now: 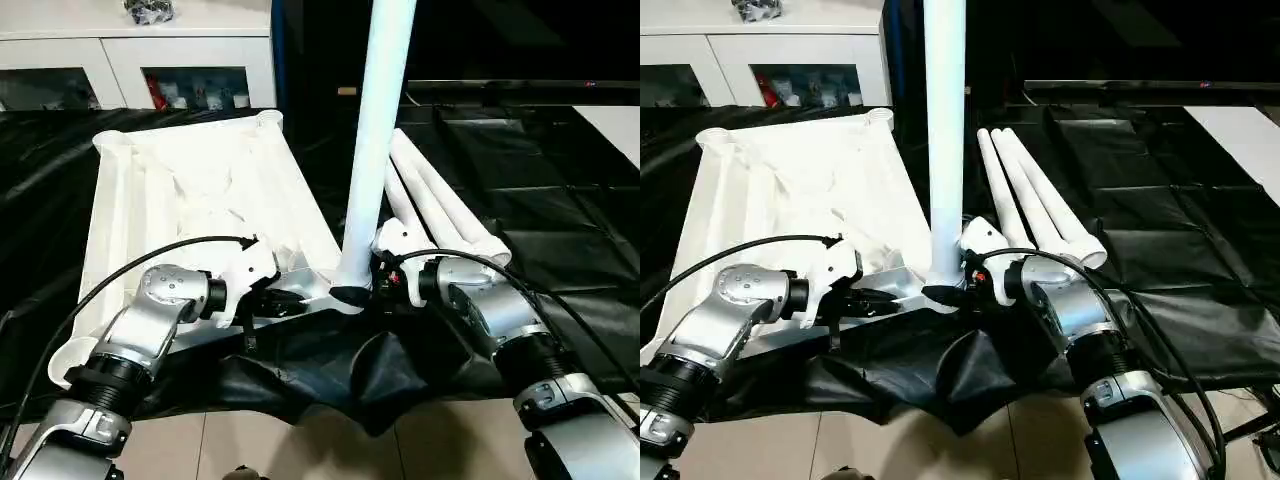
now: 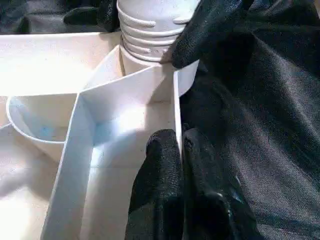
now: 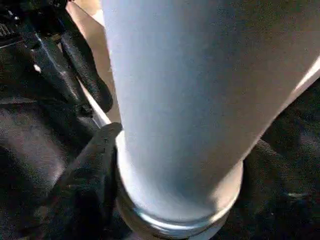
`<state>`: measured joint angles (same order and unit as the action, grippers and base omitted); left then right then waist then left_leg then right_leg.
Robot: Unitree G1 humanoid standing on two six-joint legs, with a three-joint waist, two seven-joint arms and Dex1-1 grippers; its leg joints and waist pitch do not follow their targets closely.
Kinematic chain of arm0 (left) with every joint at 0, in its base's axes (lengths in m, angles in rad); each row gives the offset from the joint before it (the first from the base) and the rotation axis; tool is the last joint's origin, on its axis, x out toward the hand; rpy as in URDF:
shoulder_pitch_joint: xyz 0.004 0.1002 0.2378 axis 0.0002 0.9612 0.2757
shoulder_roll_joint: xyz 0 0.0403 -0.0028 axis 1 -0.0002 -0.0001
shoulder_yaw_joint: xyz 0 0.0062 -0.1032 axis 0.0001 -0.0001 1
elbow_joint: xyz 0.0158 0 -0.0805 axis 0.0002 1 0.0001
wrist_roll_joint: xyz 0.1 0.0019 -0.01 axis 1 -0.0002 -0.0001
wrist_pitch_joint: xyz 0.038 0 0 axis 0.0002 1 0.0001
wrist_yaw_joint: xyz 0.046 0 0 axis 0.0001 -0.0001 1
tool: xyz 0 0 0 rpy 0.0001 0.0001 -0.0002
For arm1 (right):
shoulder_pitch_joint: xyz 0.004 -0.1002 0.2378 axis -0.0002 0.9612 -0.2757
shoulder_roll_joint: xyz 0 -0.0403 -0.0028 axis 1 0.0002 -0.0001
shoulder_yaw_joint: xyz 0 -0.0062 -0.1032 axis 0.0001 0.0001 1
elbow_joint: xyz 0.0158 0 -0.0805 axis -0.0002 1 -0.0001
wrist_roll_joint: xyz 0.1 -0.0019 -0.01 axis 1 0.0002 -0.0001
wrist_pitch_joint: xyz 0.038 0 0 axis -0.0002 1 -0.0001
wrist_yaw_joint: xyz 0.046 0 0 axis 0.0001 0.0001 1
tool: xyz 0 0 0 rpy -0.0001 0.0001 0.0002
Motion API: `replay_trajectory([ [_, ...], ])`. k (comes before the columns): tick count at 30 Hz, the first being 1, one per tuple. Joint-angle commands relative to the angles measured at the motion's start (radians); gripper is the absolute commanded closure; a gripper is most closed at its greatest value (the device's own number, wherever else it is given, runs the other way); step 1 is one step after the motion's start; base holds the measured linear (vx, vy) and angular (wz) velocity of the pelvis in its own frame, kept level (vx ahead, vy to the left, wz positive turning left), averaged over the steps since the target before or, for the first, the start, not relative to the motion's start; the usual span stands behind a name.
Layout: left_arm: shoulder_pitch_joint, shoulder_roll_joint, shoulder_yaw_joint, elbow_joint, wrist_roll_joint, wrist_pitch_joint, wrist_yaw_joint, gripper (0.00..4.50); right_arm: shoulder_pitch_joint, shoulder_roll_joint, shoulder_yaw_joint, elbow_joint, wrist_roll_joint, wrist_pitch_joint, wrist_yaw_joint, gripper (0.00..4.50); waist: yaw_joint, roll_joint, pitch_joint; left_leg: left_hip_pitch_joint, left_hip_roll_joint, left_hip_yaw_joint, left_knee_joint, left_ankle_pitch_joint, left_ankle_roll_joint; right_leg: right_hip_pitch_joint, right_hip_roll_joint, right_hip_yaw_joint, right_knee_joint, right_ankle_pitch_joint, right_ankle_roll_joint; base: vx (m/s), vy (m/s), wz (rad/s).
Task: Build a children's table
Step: Rotate leg to tighten
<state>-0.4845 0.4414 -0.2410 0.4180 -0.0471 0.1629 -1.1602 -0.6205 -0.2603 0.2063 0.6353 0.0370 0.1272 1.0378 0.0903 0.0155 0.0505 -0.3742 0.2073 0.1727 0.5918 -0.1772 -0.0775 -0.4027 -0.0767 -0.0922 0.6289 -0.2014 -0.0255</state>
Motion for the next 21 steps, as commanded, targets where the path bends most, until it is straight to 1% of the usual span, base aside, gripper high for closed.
replay_trajectory([
  [1, -0.008, 0.002, -0.015, -0.045, -0.025, -0.016, -0.045, 4.50, 0.006, -0.011, -0.005, -0.021, 0.007, 0.013, -0.005, 1.45, -0.004, 0.000, -0.069, 0.011, 0.027, -0.002, -0.062, -0.148, 0.045, 0.059, -0.065, 0.058, -0.070, -0.084, -0.223, 0.000, 0.000, 0.00],
  [2, -0.008, 0.001, -0.015, -0.044, -0.023, -0.016, -0.041, 4.50, 0.009, -0.007, -0.008, -0.021, 0.011, 0.016, -0.007, 1.68, -0.004, 0.000, -0.069, 0.010, 0.027, -0.002, -0.061, -0.145, 0.045, 0.060, -0.065, 0.058, -0.070, -0.080, -0.223, 0.000, 0.000, 0.00],
  [4, -0.007, -0.001, -0.013, -0.043, -0.021, -0.017, -0.032, 4.50, 0.011, -0.001, -0.013, -0.023, 0.017, 0.022, -0.011, 1.70, -0.003, 0.000, -0.069, 0.011, 0.027, -0.002, -0.061, -0.144, 0.046, 0.059, -0.066, 0.058, -0.070, -0.080, -0.224, 0.000, 0.000, 0.00],
  [5, -0.008, -0.007, -0.010, -0.038, -0.016, -0.018, -0.014, 4.50, 0.014, 0.008, -0.018, -0.024, 0.022, 0.027, -0.020, 1.73, -0.003, 0.000, -0.070, 0.012, 0.027, -0.002, -0.061, -0.142, 0.046, 0.059, -0.065, 0.058, -0.069, -0.076, -0.225, 0.000, 0.000, 0.00],
  [6, -0.017, -0.025, -0.004, -0.019, 0.001, -0.021, 0.038, 4.50, 0.013, 0.026, -0.028, -0.011, 0.021, 0.030, -0.057, 1.73, -0.005, 0.000, -0.070, 0.010, 0.027, -0.002, -0.061, -0.139, 0.045, 0.059, -0.065, 0.058, -0.068, -0.069, -0.226, 0.000, 0.000, 0.00],
  [7, -0.017, -0.025, -0.004, -0.019, 0.001, -0.021, 0.038, 4.50, 0.013, 0.026, -0.028, -0.011, 0.021, 0.030, -0.057, 1.74, -0.005, 0.000, -0.069, 0.011, 0.027, -0.003, -0.062, -0.139, 0.043, 0.058, -0.065, 0.058, -0.069, -0.070, -0.225, 0.000, 0.000, 0.00],
  [8, -0.042, -0.079, 0.016, 0.024, 0.032, -0.001, 0.173, 4.50, 0.002, 0.078, -0.051, 0.039, 0.011, 0.022, -0.172, 1.75, -0.009, 0.000, -0.068, 0.011, 0.027, -0.001, -0.062, -0.147, 0.040, 0.057, -0.067, 0.059, -0.071, -0.080, -0.228, 0.000, 0.000, 0.00],
  [9, -0.055, -0.109, 0.029, 0.043, 0.043, 0.018, 0.244, 4.50, -0.011, 0.108, -0.066, 0.077, 0.006, 0.022, -0.247, 1.75, -0.012, 0.001, -0.065, 0.013, 0.027, -0.001, -0.064, -0.159, 0.023, 0.054, -0.067, 0.061, -0.075, -0.109, -0.223, 0.000, 0.000, 0.00],
  [10, -0.064, -0.132, 0.039, 0.053, 0.048, 0.040, 0.293, 4.50, -0.021, 0.131, -0.078, 0.108, 0.003, 0.023, -0.304, 1.75, -0.010, 0.000, -0.069, 0.016, 0.025, -0.003, -0.063, -0.164, 0.008, 0.059, -0.071, 0.059, -0.076, -0.137, -0.216, 0.000, 0.000, 0.00],
  [11, -0.072, -0.162, 0.049, 0.062, 0.054, 0.062, 0.350, 4.50, -0.036, 0.160, -0.093, 0.150, 0.001, 0.019, -0.377, 1.75, -0.011, 0.000, -0.066, 0.013, 0.024, -0.005, -0.065, -0.168, 0.006, 0.059, -0.070, 0.059, -0.078, -0.151, -0.211, 0.000, 0.000, 0.00],
  [12, -0.078, -0.185, 0.057, 0.069, 0.060, 0.081, 0.399, 4.50, -0.047, 0.179, -0.103, 0.182, 0.000, 0.016, -0.427, 1.75, -0.014, -0.001, -0.067, 0.014, 0.024, -0.004, -0.065, -0.168, -0.002, 0.057, -0.069, 0.059, -0.077, -0.154, -0.209, 0.000, 0.000, 0.00],
  [13, -0.078, -0.185, 0.057, 0.069, 0.060, 0.081, 0.399, 4.50, -0.047, 0.179, -0.103, 0.182, 0.000, 0.016, -0.427, 1.76, -0.017, -0.002, -0.066, 0.012, 0.023, -0.004, -0.066, -0.171, -0.002, 0.058, -0.068, 0.059, -0.080, -0.162, -0.206, 0.000, 0.000, 0.00],
  [15, -0.090, -0.244, 0.068, 0.076, 0.080, 0.132, 0.519, 4.50, -0.083, 0.235, -0.141, 0.273, 0.014, 0.028, -0.567, 1.76, -0.020, -0.002, -0.069, 0.011, 0.022, -0.004, -0.063, -0.164, 0.006, 0.060, -0.069, 0.060, -0.080, -0.151, -0.203, 0.000, 0.000, 0.00],
  [16, -0.094, -0.262, 0.072, 0.080, 0.083, 0.142, 0.554, 4.50, -0.093, 0.251, -0.148, 0.296, 0.014, 0.028, -0.606, 1.76, -0.024, -0.002, -0.069, 0.011, 0.022, -0.004, -0.063, -0.160, 0.005, 0.059, -0.069, 0.060, -0.077, -0.140, -0.207, 0.000, 0.000, 0.00],
  [17, -0.098, -0.283, 0.076, 0.084, 0.084, 0.149, 0.587, 4.50, -0.102, 0.270, -0.149, 0.315, 0.011, 0.028, -0.643, 1.76, -0.028, -0.003, -0.068, 0.010, 0.020, -0.005, -0.063, -0.154, 0.011, 0.061, -0.068, 0.058, -0.079, -0.139, -0.206, 0.000, 0.000, 0.00],
  [18, -0.103, -0.301, 0.081, 0.091, 0.091, 0.150, 0.621, 4.50, -0.110, 0.285, -0.149, 0.331, -0.002, 0.021, -0.671, 1.76, -0.028, -0.003, -0.069, 0.009, 0.020, -0.004, -0.062, -0.148, 0.015, 0.061, -0.068, 0.058, -0.078, -0.129, -0.207, 0.000, 0.000, 0.00],
  [19, -0.106, -0.309, 0.082, 0.095, 0.095, 0.148, 0.636, 4.50, -0.113, 0.293, -0.149, 0.338, -0.007, 0.018, -0.681, 1.76, -0.029, -0.005, -0.070, 0.009, 0.020, -0.003, -0.061, -0.144, 0.019, 0.061, -0.068, 0.058, -0.078, -0.119, -0.209, 0.000, 0.000, 0.00],
  [20, -0.113, -0.325, 0.075, 0.102, 0.110, 0.142, 0.660, 4.50, -0.119, 0.318, -0.154, 0.348, -0.004, 0.013, -0.672, 1.41, -0.029, -0.004, -0.069, 0.008, 0.020, -0.003, -0.061, -0.143, 0.031, 0.061, -0.067, 0.058, -0.080, -0.113, -0.208, 0.000, 0.000, 0.00],
  [21, -0.114, -0.327, 0.071, 0.103, 0.113, 0.139, 0.664, 4.50, -0.120, 0.323, -0.155, 0.350, -0.003, 0.010, -0.668, 1.20, -0.028, -0.005, -0.069, 0.008, 0.019, -0.003, -0.061, -0.146, 0.034, 0.061, -0.068, 0.057, -0.081, -0.119, -0.206, 0.000, 0.000, 0.00],
])
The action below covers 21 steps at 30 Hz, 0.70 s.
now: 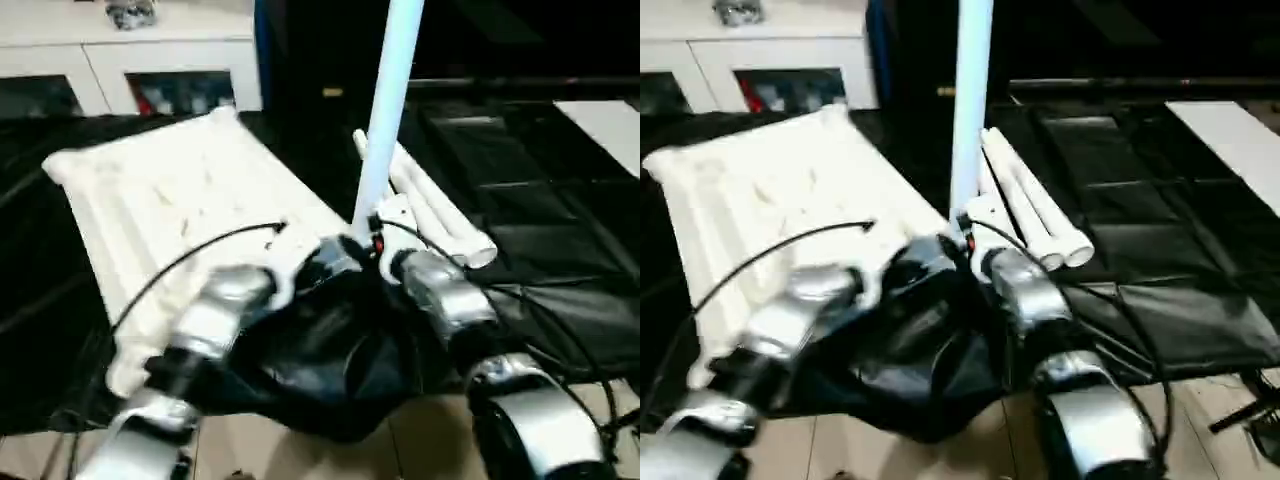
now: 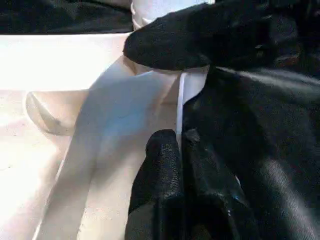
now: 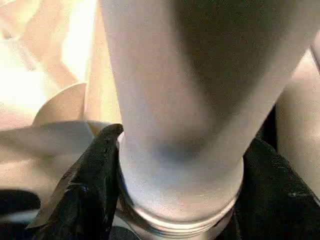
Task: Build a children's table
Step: Rotate leg to tighten
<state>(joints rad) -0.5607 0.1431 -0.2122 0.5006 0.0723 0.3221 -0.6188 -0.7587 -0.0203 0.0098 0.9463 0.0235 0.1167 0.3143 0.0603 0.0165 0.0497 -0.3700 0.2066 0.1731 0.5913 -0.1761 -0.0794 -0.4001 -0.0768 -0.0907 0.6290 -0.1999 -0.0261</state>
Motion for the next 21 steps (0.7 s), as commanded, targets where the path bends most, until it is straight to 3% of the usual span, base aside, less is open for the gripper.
replay_trajectory([
  [1, -0.039, -0.029, 0.040, 0.021, -0.003, -0.023, 0.126, 4.50, 0.017, 0.087, 0.042, 0.041, 0.010, 0.018, 0.057, 1.06, 0.002, -0.012, -0.068, 0.004, 0.019, -0.002, -0.060, -0.148, 0.039, 0.059, -0.068, 0.056, -0.082, -0.126, -0.203, 0.000, 0.000, 0.00],
  [4, -0.041, -0.031, 0.034, 0.021, 0.001, -0.034, 0.121, 4.50, 0.010, 0.095, 0.049, 0.055, 0.002, 0.006, 0.067, 1.03, -0.001, -0.008, -0.064, 0.003, 0.021, -0.004, -0.064, -0.175, 0.039, 0.058, -0.068, 0.054, -0.085, -0.170, -0.190, 0.000, 0.000, 0.00],
  [5, -0.036, -0.026, 0.026, 0.012, -0.002, -0.049, 0.097, 4.50, 0.008, 0.093, 0.056, 0.061, -0.009, -0.009, 0.066, 0.79, -0.008, -0.006, -0.063, 0.003, 0.020, -0.005, -0.064, -0.191, 0.033, 0.057, -0.067, 0.053, -0.087, -0.194, -0.184, 0.000, 0.000, 0.00],
  [12, 0.005, 0.030, -0.008, -0.044, -0.023, -0.105, -0.050, 4.50, 0.018, 0.047, 0.074, 0.013, -0.013, -0.050, 0.144, 0.64, -0.017, -0.005, -0.066, 0.001, 0.021, -0.006, -0.062, -0.166, 0.051, 0.057, -0.067, 0.054, -0.082, -0.147, -0.204, 0.000, 0.000, 0.00],
  [16, 0.025, 0.086, -0.023, -0.067, -0.043, -0.146, -0.157, 4.50, 0.047, -0.014, 0.097, -0.055, -0.019, -0.059, 0.254, 0.64, -0.015, -0.004, -0.065, 0.003, 0.023, -0.004, -0.062, -0.172, 0.063, 0.056, -0.067, 0.056, -0.081, -0.133, -0.215, 0.000, 0.000, 0.00],
  [21, 0.045, 0.150, -0.039, -0.094, -0.074, -0.184, -0.295, 4.50, 0.078, -0.101, 0.118, -0.125, -0.023, -0.065, 0.384, 0.64, -0.001, -0.003, -0.065, 0.007, 0.025, -0.003, -0.061, -0.174, 0.059, 0.055, -0.068, 0.056, -0.080, -0.130, -0.225, 0.000, 0.000, 0.00],
])
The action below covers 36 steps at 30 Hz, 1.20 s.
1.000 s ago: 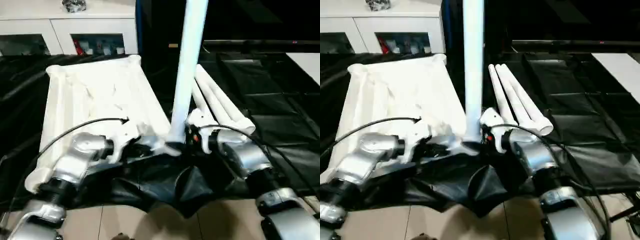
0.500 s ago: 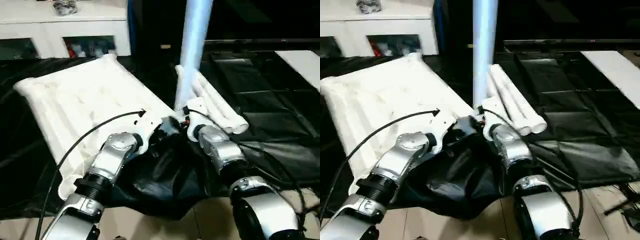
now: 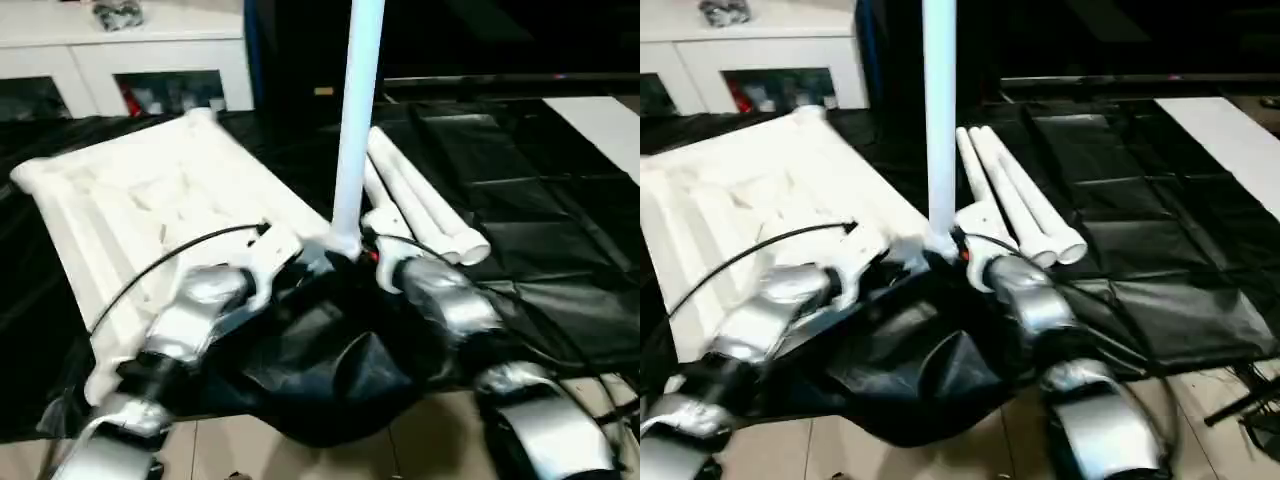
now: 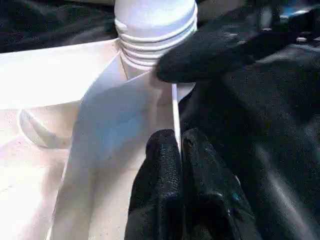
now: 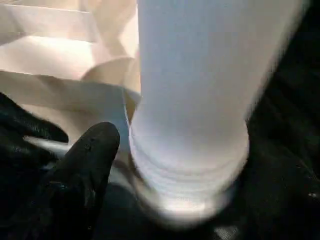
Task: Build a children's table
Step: Rotate leg to tighten
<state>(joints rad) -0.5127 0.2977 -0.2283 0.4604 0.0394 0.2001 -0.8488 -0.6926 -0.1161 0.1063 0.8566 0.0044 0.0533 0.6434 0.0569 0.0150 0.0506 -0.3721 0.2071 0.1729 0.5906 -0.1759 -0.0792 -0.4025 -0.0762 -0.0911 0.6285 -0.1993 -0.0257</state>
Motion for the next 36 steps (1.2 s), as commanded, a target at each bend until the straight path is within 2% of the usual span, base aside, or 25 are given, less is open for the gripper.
replay_trajectory([
  [1, 0.001, 0.010, -0.027, -0.059, -0.047, -0.070, -0.098, 4.50, 0.019, -0.025, 0.026, -0.052, -0.004, -0.003, 0.087, 0.64, 0.007, 0.001, -0.066, 0.009, 0.026, -0.002, -0.061, -0.175, 0.059, 0.056, -0.068, 0.058, -0.079, -0.127, -0.222, 0.000, 0.000, 0.00],
  [8, 0.010, 0.072, -0.034, -0.059, -0.071, -0.099, -0.233, 4.50, 0.058, -0.135, 0.072, -0.172, 0.011, 0.032, 0.278, 0.64, 0.028, 0.000, -0.067, 0.010, 0.028, -0.001, -0.060, -0.161, 0.057, 0.058, -0.065, 0.058, -0.072, -0.084, -0.218, 0.000, 0.000, 0.00],
  [15, 0.020, 0.103, -0.044, -0.062, -0.088, -0.113, -0.298, 4.50, 0.065, -0.161, 0.091, -0.205, 0.023, 0.044, 0.369, 0.64, 0.030, -0.004, -0.068, 0.008, 0.028, -0.002, -0.060, -0.158, 0.052, 0.059, -0.066, 0.057, -0.070, -0.093, -0.222, 0.000, 0.000, 0.00],
  [16, 0.023, 0.108, -0.045, -0.064, -0.090, -0.113, -0.310, 4.50, 0.067, -0.163, 0.095, -0.210, 0.026, 0.046, 0.382, 0.89, 0.030, -0.003, -0.068, 0.009, 0.028, -0.002, -0.061, -0.159, 0.053, 0.058, -0.066, 0.057, -0.071, -0.093, -0.224, 0.000, 0.000, 0.00],
  [21, 0.041, 0.131, -0.049, -0.089, -0.107, -0.101, -0.359, 4.50, 0.080, -0.171, 0.120, -0.245, 0.027, 0.068, 0.433, 1.14, 0.030, -0.005, -0.067, 0.009, 0.029, -0.001, -0.061, -0.156, 0.056, 0.056, -0.066, 0.057, -0.071, -0.100, -0.224, 0.000, 0.000, 0.00],
  [22, 0.042, 0.131, -0.049, -0.089, -0.106, -0.102, -0.359, 4.50, 0.081, -0.171, 0.122, -0.246, 0.025, 0.067, 0.436, 1.36, 0.030, -0.005, -0.066, 0.010, 0.029, -0.001, -0.061, -0.158, 0.055, 0.056, -0.066, 0.057, -0.072, -0.105, -0.223, 0.000, 0.000, 0.00],
  [27, 0.043, 0.132, -0.048, -0.086, -0.106, -0.103, -0.360, 4.50, 0.087, -0.162, 0.123, -0.253, 0.028, 0.076, 0.440, 1.64, 0.030, -0.007, -0.067, 0.009, 0.028, -0.001, -0.060, -0.148, 0.050, 0.058, -0.067, 0.058, -0.070, -0.101, -0.221, 0.000, 0.000, 0.00],
  [30, 0.037, 0.123, -0.041, -0.073, -0.099, -0.105, -0.323, 4.50, 0.095, -0.147, 0.120, -0.258, 0.041, 0.089, 0.420, 1.74, 0.030, -0.007, -0.067, 0.009, 0.028, -0.001, -0.060, -0.145, 0.051, 0.058, -0.066, 0.058, -0.071, -0.098, -0.220, 0.000, 0.000, 0.00],
  [32, 0.019, 0.093, -0.025, -0.048, -0.088, -0.087, -0.252, 4.50, 0.084, -0.110, 0.096, -0.212, 0.031, 0.082, 0.325, 1.77, 0.029, -0.006, -0.066, 0.009, 0.028, -0.002, -0.061, -0.148, 0.046, 0.057, -0.068, 0.058, -0.072, -0.105, -0.218, 0.000, 0.000, 0.00],
  [34, -0.002, 0.054, -0.007, -0.017, -0.071, -0.068, -0.163, 4.50, 0.069, -0.075, 0.077, -0.162, 0.013, 0.075, 0.219, 1.77, 0.023, -0.007, -0.062, 0.010, 0.026, -0.001, -0.064, -0.176, 0.031, 0.055, -0.068, 0.058, -0.079, -0.156, -0.210, 0.000, 0.000, 0.00],
  [35, -0.014, 0.028, 0.004, 0.001, -0.061, -0.049, -0.101, 4.50, 0.057, -0.049, 0.059, -0.126, 0.007, 0.078, 0.141, 1.78, 0.019, -0.005, -0.059, 0.015, 0.025, -0.003, -0.067, -0.213, 0.007, 0.054, -0.070, 0.058, -0.087, -0.237, -0.194, 0.000, 0.000, 0.00],
  [36, -0.019, 0.014, 0.010, 0.010, -0.056, -0.039, -0.070, 4.50, 0.051, -0.036, 0.050, -0.109, 0.005, 0.080, 0.102, 1.78, 0.018, -0.006, -0.060, 0.015, 0.025, -0.004, -0.067, -0.217, 0.000, 0.054, -0.070, 0.059, -0.088, -0.250, -0.189, 0.000, 0.000, 0.00],
])
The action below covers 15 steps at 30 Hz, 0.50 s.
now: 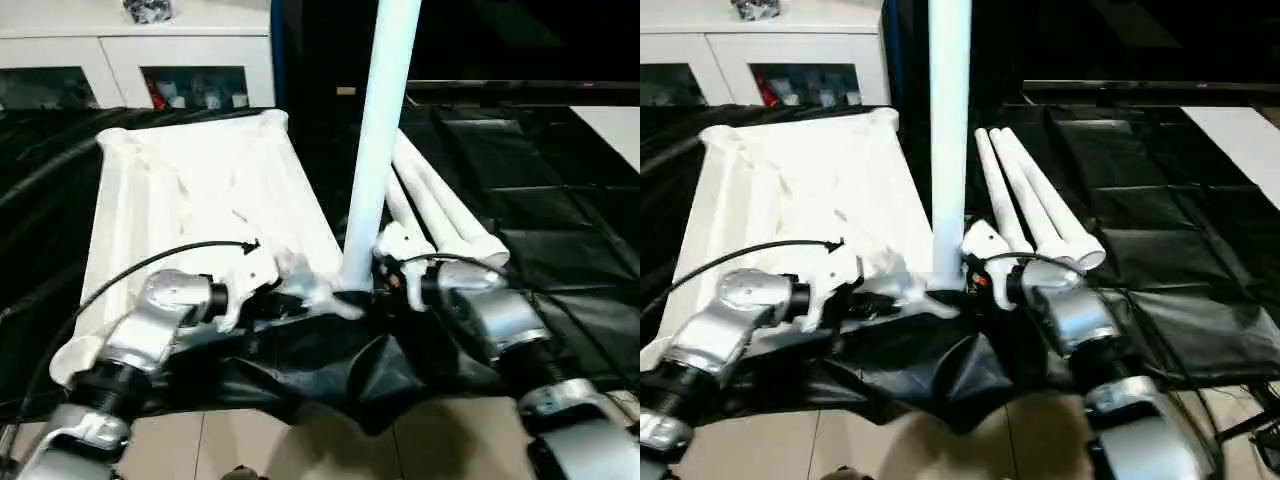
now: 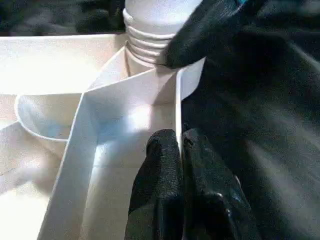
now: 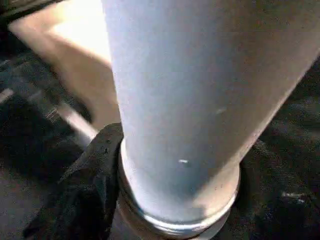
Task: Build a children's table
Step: Rotate leg to tighten
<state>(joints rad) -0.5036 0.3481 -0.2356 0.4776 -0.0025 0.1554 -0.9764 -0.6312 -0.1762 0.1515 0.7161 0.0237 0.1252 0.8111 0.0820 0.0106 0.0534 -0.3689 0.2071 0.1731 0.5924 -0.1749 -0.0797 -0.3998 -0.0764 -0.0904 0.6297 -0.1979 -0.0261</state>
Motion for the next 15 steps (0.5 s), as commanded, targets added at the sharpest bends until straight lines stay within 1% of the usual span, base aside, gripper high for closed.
replay_trajectory([
  [1, -0.037, -0.060, 0.024, 0.007, -0.003, 0.021, 0.114, 4.50, -0.024, 0.052, -0.017, 0.067, -0.012, 0.014, -0.140, 1.78, -0.005, -0.002, -0.063, 0.014, 0.024, -0.005, -0.069, -0.218, -0.001, 0.051, -0.071, 0.058, -0.091, -0.264, -0.183, 0.000, 0.000, 0.00],
  [2, -0.049, -0.091, 0.035, 0.024, 0.012, 0.042, 0.189, 4.50, -0.042, 0.086, -0.045, 0.112, -0.004, 0.026, -0.232, 1.78, -0.009, 0.005, -0.065, 0.012, 0.024, -0.006, -0.068, -0.206, -0.004, 0.051, -0.071, 0.059, -0.089, -0.247, -0.180, 0.000, 0.000, 0.00],
  [3, -0.050, -0.095, 0.037, 0.026, 0.014, 0.045, 0.201, 4.50, -0.045, 0.091, -0.049, 0.118, -0.003, 0.028, -0.245, 1.78, -0.014, 0.003, -0.066, 0.011, 0.025, -0.005, -0.068, -0.200, -0.006, 0.051, -0.069, 0.060, -0.087, -0.228, -0.184, 0.000, 0.000, 0.00],
  [4, -0.062, -0.130, 0.048, 0.039, 0.021, 0.070, 0.270, 4.50, -0.063, 0.133, -0.080, 0.156, 0.017, 0.045, -0.325, 1.78, -0.017, 0.002, -0.068, 0.010, 0.023, -0.005, -0.067, -0.192, -0.005, 0.053, -0.069, 0.059, -0.086, -0.201, -0.189, 0.000, 0.000, 0.00],
  [5, -0.067, -0.142, 0.052, 0.044, 0.024, 0.079, 0.296, 4.50, -0.070, 0.148, -0.091, 0.169, 0.024, 0.052, -0.354, 1.78, -0.017, 0.002, -0.068, 0.010, 0.023, -0.005, -0.067, -0.192, -0.005, 0.053, -0.069, 0.059, -0.086, -0.201, -0.189, 0.000, 0.000, 0.00],
  [6, -0.074, -0.156, 0.057, 0.050, 0.028, 0.085, 0.330, 4.50, -0.078, 0.166, -0.103, 0.185, 0.032, 0.063, -0.387, 1.78, -0.021, 0.002, -0.070, 0.009, 0.022, -0.005, -0.066, -0.176, 0.000, 0.055, -0.066, 0.058, -0.083, -0.170, -0.196, 0.000, 0.000, 0.00],
  [7, -0.081, -0.179, 0.063, 0.053, 0.029, 0.095, 0.370, 4.50, -0.091, 0.192, -0.109, 0.206, 0.039, 0.074, -0.406, 1.78, -0.022, 0.001, -0.071, 0.008, 0.021, -0.005, -0.065, -0.170, 0.004, 0.055, -0.067, 0.058, -0.082, -0.156, -0.199, 0.000, 0.000, 0.00],
  [9, -0.082, -0.210, 0.064, 0.044, 0.035, 0.107, 0.407, 4.50, -0.097, 0.221, -0.077, 0.215, 0.010, 0.028, -0.401, 1.78, -0.022, 0.000, -0.072, 0.004, 0.021, -0.004, -0.063, -0.149, 0.023, 0.058, -0.067, 0.057, -0.078, -0.109, -0.209, 0.000, 0.000, 0.00],
  [10, -0.082, -0.210, 0.064, 0.044, 0.035, 0.107, 0.407, 4.50, -0.097, 0.221, -0.076, 0.215, 0.010, 0.027, -0.401, 1.43, -0.020, 0.000, -0.072, 0.004, 0.021, -0.004, -0.062, -0.146, 0.026, 0.058, -0.068, 0.057, -0.078, -0.105, -0.209, 0.000, 0.000, 0.00],
  [11, -0.078, -0.216, 0.052, 0.039, 0.044, 0.104, 0.399, 4.50, -0.106, 0.235, -0.087, 0.233, 0.019, 0.028, -0.400, 1.22, -0.021, -0.004, -0.072, 0.003, 0.020, -0.003, -0.062, -0.141, 0.035, 0.059, -0.067, 0.057, -0.078, -0.096, -0.212, 0.000, 0.000, 0.00],
  [12, -0.077, -0.216, 0.046, 0.039, 0.048, 0.098, 0.396, 4.50, -0.110, 0.241, -0.094, 0.240, 0.027, 0.030, -0.394, 1.08, -0.021, 0.000, -0.071, 0.005, 0.021, -0.003, -0.063, -0.149, 0.039, 0.057, -0.068, 0.057, -0.079, -0.108, -0.213, 0.000, 0.000, 0.00],
  [14, -0.076, -0.214, 0.038, 0.041, 0.052, 0.085, 0.387, 4.50, -0.113, 0.244, -0.096, 0.242, 0.030, 0.030, -0.384, 1.06, -0.023, -0.001, -0.068, 0.005, 0.022, -0.004, -0.065, -0.169, 0.038, 0.057, -0.068, 0.056, -0.082, -0.134, -0.207, 0.000, 0.000, 0.00],
  [15, -0.074, -0.213, 0.036, 0.040, 0.054, 0.080, 0.384, 4.50, -0.116, 0.245, -0.096, 0.246, 0.028, 0.024, -0.377, 0.83, -0.023, -0.001, -0.068, 0.005, 0.022, -0.004, -0.065, -0.176, 0.037, 0.057, -0.068, 0.056, -0.084, -0.147, -0.204, 0.000, 0.000, 0.00],
])
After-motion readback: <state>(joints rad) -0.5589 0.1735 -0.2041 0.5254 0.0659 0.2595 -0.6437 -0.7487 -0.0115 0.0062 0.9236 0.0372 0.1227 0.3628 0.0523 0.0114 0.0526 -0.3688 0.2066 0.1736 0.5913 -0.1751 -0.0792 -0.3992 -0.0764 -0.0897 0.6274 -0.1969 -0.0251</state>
